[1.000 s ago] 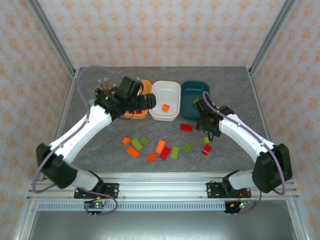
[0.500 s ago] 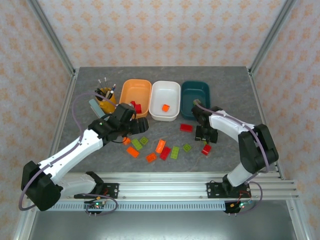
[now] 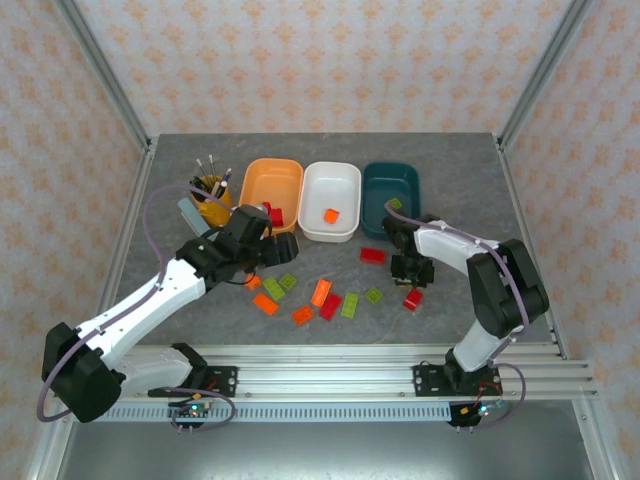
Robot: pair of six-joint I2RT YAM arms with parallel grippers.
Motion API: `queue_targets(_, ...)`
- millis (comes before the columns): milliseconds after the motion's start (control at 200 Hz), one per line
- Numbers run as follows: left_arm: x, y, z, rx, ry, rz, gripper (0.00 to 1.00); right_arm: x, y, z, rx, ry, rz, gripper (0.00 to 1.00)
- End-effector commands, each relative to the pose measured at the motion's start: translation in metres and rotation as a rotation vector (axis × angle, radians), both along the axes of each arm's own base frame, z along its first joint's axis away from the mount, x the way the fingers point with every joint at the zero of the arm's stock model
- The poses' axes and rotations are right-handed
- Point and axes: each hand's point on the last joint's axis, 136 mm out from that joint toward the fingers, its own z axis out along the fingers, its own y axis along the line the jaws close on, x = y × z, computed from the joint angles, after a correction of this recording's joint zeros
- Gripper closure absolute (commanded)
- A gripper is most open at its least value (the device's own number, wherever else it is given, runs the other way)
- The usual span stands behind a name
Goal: Sort the legos into containers by color
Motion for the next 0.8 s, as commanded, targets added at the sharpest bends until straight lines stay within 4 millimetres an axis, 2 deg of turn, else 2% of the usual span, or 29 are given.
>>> queue_targets(0, 0.003, -0.002, 0.007, -0.024, -0.025, 0.007, 0.16, 0.005, -0.007, -0.002, -0.033, -0.023, 0.014, 0.78)
queue_targets(90, 0.003, -0.002, 0.009, -0.025, -0.030, 0.006, 0.16, 0.008, -0.006, 0.004, -0.025, -0.046, 0.014, 0.83)
queue_targets(155, 0.003, -0.001, 0.013, -0.025, -0.036, 0.007, 0.16, 0.014, -0.004, 0.018, -0.010, -0.090, 0.009, 0.85)
queue_targets(235, 0.007, -0.003, 0.024, -0.031, -0.055, 0.001, 0.16, 0.030, 0.001, 0.051, 0.013, -0.189, 0.007, 0.85)
queue_targets(340, 0.015, -0.007, 0.039, -0.032, -0.088, -0.012, 0.15, 0.060, 0.008, 0.098, 0.041, -0.331, 0.005, 0.85)
queue_targets(415, 0.022, -0.011, 0.045, -0.036, -0.102, -0.021, 0.14, 0.082, 0.017, 0.113, 0.052, -0.355, 0.021, 0.85)
queue_targets(470, 0.028, -0.014, 0.052, -0.044, -0.112, -0.025, 0.14, 0.097, 0.024, 0.117, 0.055, -0.361, 0.035, 0.85)
queue_targets(591, 0.041, -0.017, 0.063, -0.056, -0.135, -0.016, 0.14, 0.137, 0.037, 0.112, 0.066, -0.353, 0.033, 0.85)
queue_targets(706, 0.046, -0.016, 0.067, -0.054, -0.135, -0.007, 0.14, 0.164, 0.043, 0.086, 0.093, -0.277, 0.005, 0.85)
queue_targets(796, 0.046, -0.014, 0.065, -0.044, -0.127, -0.001, 0.14, 0.175, 0.045, 0.065, 0.107, -0.220, -0.027, 0.85)
